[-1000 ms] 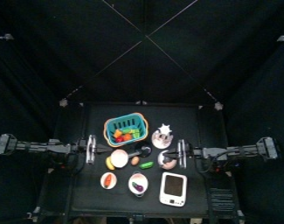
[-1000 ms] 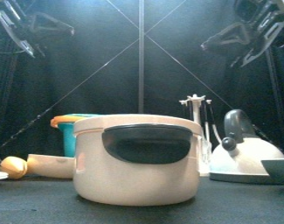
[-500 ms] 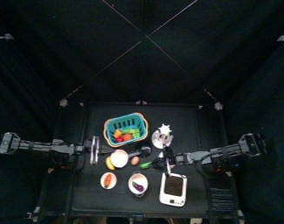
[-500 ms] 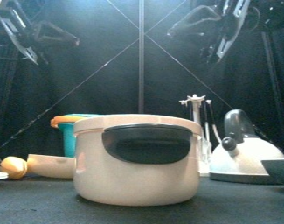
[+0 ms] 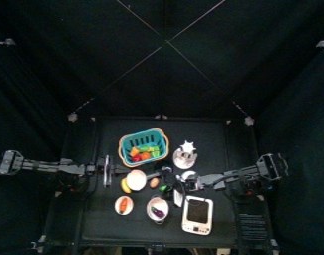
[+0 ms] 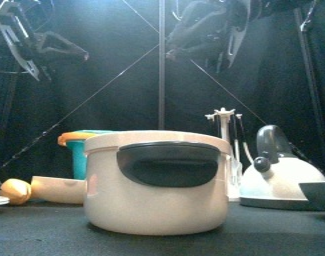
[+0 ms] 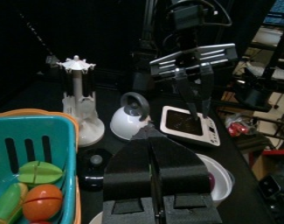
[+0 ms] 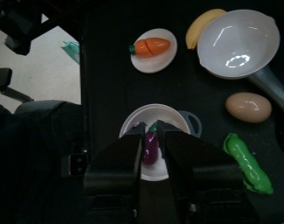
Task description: Grab eggplant
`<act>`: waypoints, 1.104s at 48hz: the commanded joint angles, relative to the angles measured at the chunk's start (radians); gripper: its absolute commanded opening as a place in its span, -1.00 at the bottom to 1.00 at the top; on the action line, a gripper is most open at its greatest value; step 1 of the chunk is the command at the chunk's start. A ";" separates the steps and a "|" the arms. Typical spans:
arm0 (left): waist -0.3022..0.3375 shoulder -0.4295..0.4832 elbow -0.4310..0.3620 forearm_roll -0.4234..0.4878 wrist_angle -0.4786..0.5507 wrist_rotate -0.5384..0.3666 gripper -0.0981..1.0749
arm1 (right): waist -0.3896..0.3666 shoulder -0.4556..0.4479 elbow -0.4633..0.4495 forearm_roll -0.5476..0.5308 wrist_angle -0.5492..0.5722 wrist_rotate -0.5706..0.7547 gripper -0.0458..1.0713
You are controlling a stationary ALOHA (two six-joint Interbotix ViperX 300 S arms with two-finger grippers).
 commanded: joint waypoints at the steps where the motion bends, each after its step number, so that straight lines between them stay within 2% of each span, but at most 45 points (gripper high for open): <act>1: -0.003 0.002 -0.011 -0.005 -0.003 0.002 -0.86 | 0.012 0.032 -0.077 0.003 0.025 0.002 0.27; 10: -0.003 0.002 -0.003 -0.005 -0.002 0.005 -0.86 | 0.051 0.147 -0.144 -0.002 0.060 0.002 0.52; 26: -0.003 0.002 0.009 -0.005 -0.002 0.005 -0.86 | 0.064 0.264 -0.199 -0.011 0.095 0.003 0.83; 38: -0.002 0.000 0.021 -0.005 -0.003 0.005 -0.86 | 0.060 0.328 -0.238 -0.020 0.212 0.040 0.88; 53: 0.006 -0.002 0.032 -0.003 -0.003 0.005 -0.86 | 0.069 0.403 -0.325 -0.100 0.331 0.063 0.88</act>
